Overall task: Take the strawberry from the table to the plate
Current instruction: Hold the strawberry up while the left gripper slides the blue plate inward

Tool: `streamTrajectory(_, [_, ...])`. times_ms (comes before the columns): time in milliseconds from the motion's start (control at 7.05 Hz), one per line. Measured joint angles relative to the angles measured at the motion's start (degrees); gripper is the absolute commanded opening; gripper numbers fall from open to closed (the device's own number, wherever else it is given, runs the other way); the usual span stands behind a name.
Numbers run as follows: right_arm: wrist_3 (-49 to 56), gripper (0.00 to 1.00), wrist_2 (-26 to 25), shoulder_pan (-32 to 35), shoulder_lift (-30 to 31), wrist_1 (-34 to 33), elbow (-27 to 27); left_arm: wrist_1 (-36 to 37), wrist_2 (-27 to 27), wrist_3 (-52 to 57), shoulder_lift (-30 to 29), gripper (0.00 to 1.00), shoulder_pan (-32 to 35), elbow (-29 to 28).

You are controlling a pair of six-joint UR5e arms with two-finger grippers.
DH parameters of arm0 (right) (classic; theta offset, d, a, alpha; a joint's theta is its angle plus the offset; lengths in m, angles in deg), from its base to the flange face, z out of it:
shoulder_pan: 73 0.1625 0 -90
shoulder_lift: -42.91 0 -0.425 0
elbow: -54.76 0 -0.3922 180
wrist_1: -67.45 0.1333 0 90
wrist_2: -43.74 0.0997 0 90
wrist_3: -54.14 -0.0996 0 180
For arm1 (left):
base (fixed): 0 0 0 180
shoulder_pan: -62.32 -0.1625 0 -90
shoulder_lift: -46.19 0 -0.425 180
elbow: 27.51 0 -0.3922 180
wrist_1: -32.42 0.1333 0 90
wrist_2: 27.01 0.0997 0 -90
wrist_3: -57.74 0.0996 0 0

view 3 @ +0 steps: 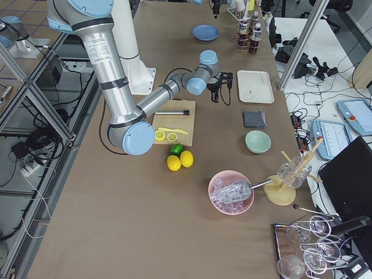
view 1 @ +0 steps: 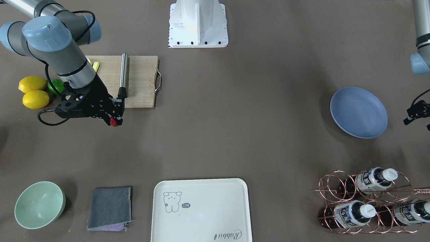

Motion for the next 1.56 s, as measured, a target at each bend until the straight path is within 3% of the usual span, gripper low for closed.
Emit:
streamTrajectory(284, [0.1, 0.0, -0.11, 0.18, 0.02, -0.34, -1.08, -5.09, -0.08, -4.14, 2.03, 0.8, -4.12, -0.64])
streamTrajectory(425, [0.22, 0.0, -0.24, 0.26, 0.05, -0.37, -1.23, -7.81, -0.14, -7.08, 2.58, 0.68, -6.03, -0.72])
streamTrajectory(567, [0.34, 0.0, -0.32, 0.34, 0.08, -0.38, -1.3, -9.3, -0.39, -8.63, 2.82, 0.19, -7.08, -0.75])
streamTrajectory(709, [0.39, 0.0, -0.36, 0.43, 0.11, -0.38, -1.34, -9.99, -0.77, -9.25, 2.9, 0.0, -7.56, -0.77])
streamTrajectory(1134, [0.49, 0.0, -0.2, 0.73, 0.13, -0.38, -1.39, -13.49, -1.6, -13.78, 2.84, 0.0, -8.74, 0.44])
streamTrajectory(1560, [0.48, 0.0, 0.11, 0.78, -0.01, -0.56, -1.28, -15.09, -2.9, -32.24, -1.45, 0.0, -11.28, 5.7])
